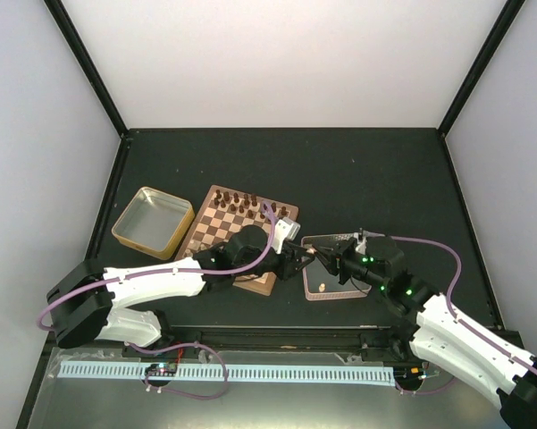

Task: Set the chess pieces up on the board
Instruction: Place the chess piece on the chessboard.

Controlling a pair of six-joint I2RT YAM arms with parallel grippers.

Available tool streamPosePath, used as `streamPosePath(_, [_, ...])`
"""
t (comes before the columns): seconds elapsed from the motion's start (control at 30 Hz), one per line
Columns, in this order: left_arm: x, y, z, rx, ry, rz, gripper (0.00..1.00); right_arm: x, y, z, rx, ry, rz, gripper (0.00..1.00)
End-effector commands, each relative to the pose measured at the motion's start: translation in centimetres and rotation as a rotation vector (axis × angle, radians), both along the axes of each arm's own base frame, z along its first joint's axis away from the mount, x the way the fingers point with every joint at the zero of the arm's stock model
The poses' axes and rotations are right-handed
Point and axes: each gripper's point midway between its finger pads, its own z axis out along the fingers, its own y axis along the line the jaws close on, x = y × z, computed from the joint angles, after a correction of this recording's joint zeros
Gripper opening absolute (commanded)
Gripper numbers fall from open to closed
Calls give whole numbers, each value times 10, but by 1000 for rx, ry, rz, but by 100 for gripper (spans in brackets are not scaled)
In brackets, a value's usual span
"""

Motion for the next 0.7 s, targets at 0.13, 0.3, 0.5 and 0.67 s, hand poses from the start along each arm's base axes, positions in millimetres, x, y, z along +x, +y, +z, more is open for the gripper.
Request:
streamPosePath(0.13, [7,-13,35,-85,-84,-9,32,-4,6,8,60,17,24,1])
streamPosePath(0.3, [8,-14,36,-87,-95,-10,24,-4,7,10,71,15,30,2])
streamPosePath(0.5, [13,-10,34,-32,-89,19,2,-3,6,11,41,-6,30,24])
streamPosePath(0.67, [9,9,29,167,-40,11,2,-1,-9,5,-130,-99,21,51])
